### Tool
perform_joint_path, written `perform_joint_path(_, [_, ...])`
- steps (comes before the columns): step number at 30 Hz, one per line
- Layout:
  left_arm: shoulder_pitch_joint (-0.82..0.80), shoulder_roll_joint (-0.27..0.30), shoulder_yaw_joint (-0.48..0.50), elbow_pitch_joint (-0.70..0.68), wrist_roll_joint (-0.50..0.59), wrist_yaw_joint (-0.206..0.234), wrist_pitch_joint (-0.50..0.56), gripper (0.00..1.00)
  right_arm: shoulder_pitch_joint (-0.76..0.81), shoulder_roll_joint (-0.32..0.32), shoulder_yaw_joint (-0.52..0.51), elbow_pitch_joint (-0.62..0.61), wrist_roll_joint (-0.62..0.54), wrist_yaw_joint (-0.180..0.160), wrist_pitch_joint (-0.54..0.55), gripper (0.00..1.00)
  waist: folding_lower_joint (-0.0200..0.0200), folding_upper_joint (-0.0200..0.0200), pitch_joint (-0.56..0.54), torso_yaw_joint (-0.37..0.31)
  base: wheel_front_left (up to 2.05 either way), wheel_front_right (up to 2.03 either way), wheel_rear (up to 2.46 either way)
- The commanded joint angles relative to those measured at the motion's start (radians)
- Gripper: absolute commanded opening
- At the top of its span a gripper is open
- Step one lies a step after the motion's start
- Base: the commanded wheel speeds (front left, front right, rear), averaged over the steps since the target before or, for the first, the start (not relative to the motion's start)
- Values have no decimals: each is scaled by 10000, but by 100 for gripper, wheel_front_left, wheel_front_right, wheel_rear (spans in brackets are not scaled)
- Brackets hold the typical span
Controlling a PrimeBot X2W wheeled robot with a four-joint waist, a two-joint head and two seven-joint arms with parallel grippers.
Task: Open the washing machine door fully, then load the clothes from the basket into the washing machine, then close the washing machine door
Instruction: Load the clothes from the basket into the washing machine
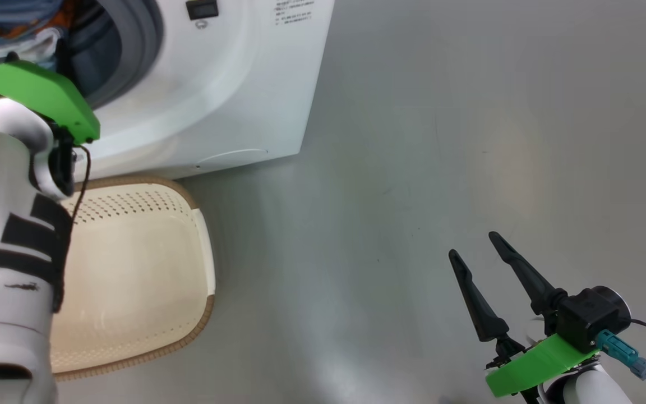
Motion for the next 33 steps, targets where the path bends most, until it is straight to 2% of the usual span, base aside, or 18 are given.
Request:
perform_joint_path(1, [-290,511,66,-17,88,-32,-117,100,240,-146,167,-241,71,16,-48,100,0,0,137,-44,0,0,0])
perform_joint_path(17, [-1197,799,-222,1560,157,-306,-702,100,175,-136,68,-405,99,16,-48,100,0,0,766,-71,0,0,0])
perform_joint_path(18, [-1223,803,-230,1619,148,-308,-735,90,173,-136,61,-411,103,16,-48,100,0,0,782,-73,0,0,0])
perform_joint_path(21, [-1302,805,-248,1756,120,-276,-842,52,167,-140,41,-415,108,16,-48,100,0,0,813,-72,0,0,0])
perform_joint_path(22, [-1330,803,-256,1788,116,-257,-897,46,165,-141,34,-417,110,16,-48,100,0,0,822,-70,0,0,0])
perform_joint_path(23, [-1354,796,-264,1816,108,-244,-953,36,164,-140,29,-418,111,16,-48,100,0,0,829,-67,0,0,0])
perform_joint_path(25, [-1389,786,-282,1870,97,-219,-1055,15,161,-138,22,-421,111,16,-48,100,0,0,843,-66,0,0,0])
perform_joint_path(26, [-1403,784,-284,1894,85,-206,-1108,0,157,-136,23,-422,109,16,-48,100,0,0,848,-67,0,0,0])
perform_joint_path(33, [-1636,1008,-143,1991,-59,177,-1647,0,193,-135,75,-447,91,16,-48,100,0,0,843,-139,0,0,0])
